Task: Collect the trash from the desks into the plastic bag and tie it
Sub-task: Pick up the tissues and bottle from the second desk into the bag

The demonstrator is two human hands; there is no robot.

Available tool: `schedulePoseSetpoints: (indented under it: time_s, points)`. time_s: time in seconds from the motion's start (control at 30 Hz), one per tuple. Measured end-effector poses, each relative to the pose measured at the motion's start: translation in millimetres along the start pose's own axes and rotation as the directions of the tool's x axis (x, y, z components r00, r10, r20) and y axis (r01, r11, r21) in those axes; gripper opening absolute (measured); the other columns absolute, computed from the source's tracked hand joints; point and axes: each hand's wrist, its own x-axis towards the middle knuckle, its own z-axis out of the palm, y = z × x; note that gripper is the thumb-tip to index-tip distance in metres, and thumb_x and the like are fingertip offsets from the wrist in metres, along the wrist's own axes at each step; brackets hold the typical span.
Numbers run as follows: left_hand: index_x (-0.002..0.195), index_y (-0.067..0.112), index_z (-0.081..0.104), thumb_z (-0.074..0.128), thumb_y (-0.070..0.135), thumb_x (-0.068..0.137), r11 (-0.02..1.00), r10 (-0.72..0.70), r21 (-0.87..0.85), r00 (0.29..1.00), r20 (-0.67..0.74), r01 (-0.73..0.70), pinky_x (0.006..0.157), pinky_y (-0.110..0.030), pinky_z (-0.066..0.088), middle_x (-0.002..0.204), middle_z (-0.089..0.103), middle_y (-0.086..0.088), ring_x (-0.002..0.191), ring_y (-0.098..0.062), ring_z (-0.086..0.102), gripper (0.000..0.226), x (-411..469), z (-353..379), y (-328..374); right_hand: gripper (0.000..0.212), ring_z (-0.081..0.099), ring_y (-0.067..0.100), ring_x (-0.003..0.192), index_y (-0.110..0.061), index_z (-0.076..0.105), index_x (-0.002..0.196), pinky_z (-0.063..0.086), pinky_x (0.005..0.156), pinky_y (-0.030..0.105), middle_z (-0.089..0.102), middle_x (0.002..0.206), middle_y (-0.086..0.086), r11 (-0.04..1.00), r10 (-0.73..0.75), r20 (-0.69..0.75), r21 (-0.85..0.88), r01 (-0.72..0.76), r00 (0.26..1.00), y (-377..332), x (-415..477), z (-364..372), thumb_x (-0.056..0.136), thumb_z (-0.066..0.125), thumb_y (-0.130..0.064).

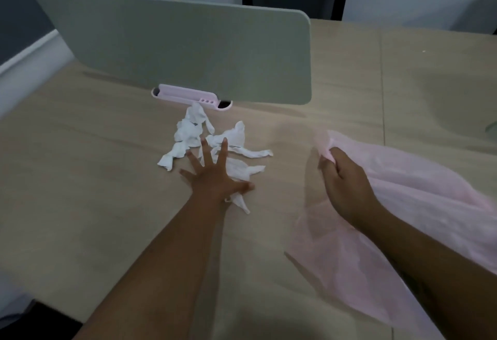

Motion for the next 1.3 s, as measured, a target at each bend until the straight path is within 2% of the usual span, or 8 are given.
schedulePoseSetpoints:
  time_s: [0.23, 0.3, 0.4, 0.53, 0.87, 1.0, 1.17, 1.3]
  points:
    - [0.149, 0.054, -0.009, 0.054, 0.097, 0.044, 0.990, 0.136, 0.038, 0.989, 0.053, -0.138, 0.116, -0.061, 0.001, 0.158, -0.032, 0.004, 0.147, -0.038, -0.019, 0.130, 39.5, 6.8, 1.3, 0.026, 0.042, 0.018, 0.056, -0.005, 0.047, 0.083, 0.034, 0.054, 0.034, 0.054, 0.071, 0.019, 0.999, 0.030, 0.024, -0.047, -0.028, 0.999, 24.9, 7.7, 23.4, 0.102, 0.036, -0.020]
    - [0.146, 0.047, 0.023, 0.050, 0.095, 0.053, 0.988, 0.147, 0.047, 0.988, -0.041, -0.145, 0.113, -0.054, 0.018, 0.161, 0.007, -0.001, 0.145, -0.036, 0.012, 0.108, 43.7, 12.5, 2.7, 0.027, 0.042, 0.019, 0.056, -0.004, 0.049, 0.084, 0.034, 0.054, 0.033, 0.054, 0.071, 0.019, 0.997, 0.060, 0.010, -0.041, -0.060, 0.998, 31.9, 7.6, 23.4, 0.102, 0.036, -0.020]
    - [0.111, 0.016, 0.060, 0.057, 0.069, 0.079, 0.967, 0.246, 0.137, 0.919, -0.308, -0.213, 0.079, -0.042, 0.044, 0.112, 0.057, -0.012, 0.100, -0.034, 0.055, 0.062, 39.4, 30.9, 2.9, 0.025, 0.040, 0.019, 0.056, -0.003, 0.048, 0.083, 0.030, 0.053, 0.033, 0.049, 0.066, 0.012, 0.995, 0.093, -0.021, -0.036, -0.094, 0.995, 35.1, 6.0, 18.6, 0.101, 0.036, -0.016]
    - [0.103, 0.016, 0.064, 0.067, 0.044, 0.086, 0.939, 0.340, 0.138, 0.907, -0.249, -0.315, 0.069, -0.031, 0.045, 0.083, 0.055, -0.001, 0.086, -0.023, 0.063, 0.032, 18.7, 26.6, 14.8, 0.024, 0.043, 0.022, 0.059, -0.004, 0.046, 0.082, 0.034, 0.055, 0.036, 0.051, 0.069, 0.014, 0.995, 0.086, -0.074, -0.050, -0.090, 0.994, 33.6, 0.7, 6.6, 0.101, 0.035, -0.014]
    - [0.109, 0.003, 0.056, 0.045, 0.028, 0.097, 0.725, 0.585, -0.449, 0.811, 0.003, -0.521, 0.079, -0.037, 0.045, 0.112, 0.065, -0.022, 0.101, -0.036, 0.061, 0.030, -68.5, -1.4, 150.7, 0.026, 0.056, 0.022, 0.073, -0.009, 0.052, 0.096, 0.050, 0.069, 0.043, 0.057, 0.080, 0.005, 0.993, 0.118, -0.232, 0.029, -0.114, 0.966, 25.6, -15.6, -45.5, 0.103, 0.031, -0.021]
    - [0.118, 0.013, 0.059, 0.040, 0.035, 0.101, 0.635, 0.543, -0.748, 0.800, 0.254, -0.194, 0.089, -0.037, 0.051, 0.111, 0.065, -0.013, 0.097, -0.029, 0.061, 0.034, -95.9, 2.8, 229.3, 0.023, 0.049, 0.004, 0.065, -0.008, 0.052, 0.090, 0.041, 0.059, 0.021, 0.054, 0.076, 0.000, 0.989, 0.109, -0.269, 0.123, -0.078, 0.957, 19.9, -28.4, -69.1, 0.101, 0.032, -0.011]
    - [0.103, 0.018, 0.066, 0.055, 0.041, 0.083, 0.497, 0.575, -0.819, 0.597, 0.559, 0.288, 0.073, -0.032, 0.046, 0.097, 0.062, -0.005, 0.084, -0.022, 0.058, 0.032, -110.7, 3.6, 244.9, 0.022, 0.042, 0.013, 0.066, -0.002, 0.050, 0.090, 0.037, 0.060, 0.027, 0.052, 0.080, 0.012, 0.975, 0.173, -0.327, 0.191, -0.114, 0.929, 28.5, -34.0, -96.1, 0.099, 0.032, -0.012]
    - [0.114, 0.022, 0.058, 0.057, 0.039, 0.092, 0.323, 0.512, -0.886, 0.727, 0.458, 0.332, 0.091, -0.037, 0.050, 0.118, 0.062, -0.002, 0.102, -0.025, 0.060, 0.028, -72.4, -10.3, 204.2, 0.025, 0.048, 0.013, 0.068, -0.008, 0.054, 0.094, 0.040, 0.063, 0.028, 0.054, 0.080, 0.004, 0.975, 0.175, -0.292, 0.183, -0.125, 0.940, 29.6, -33.1, -96.6, 0.102, 0.031, -0.015]
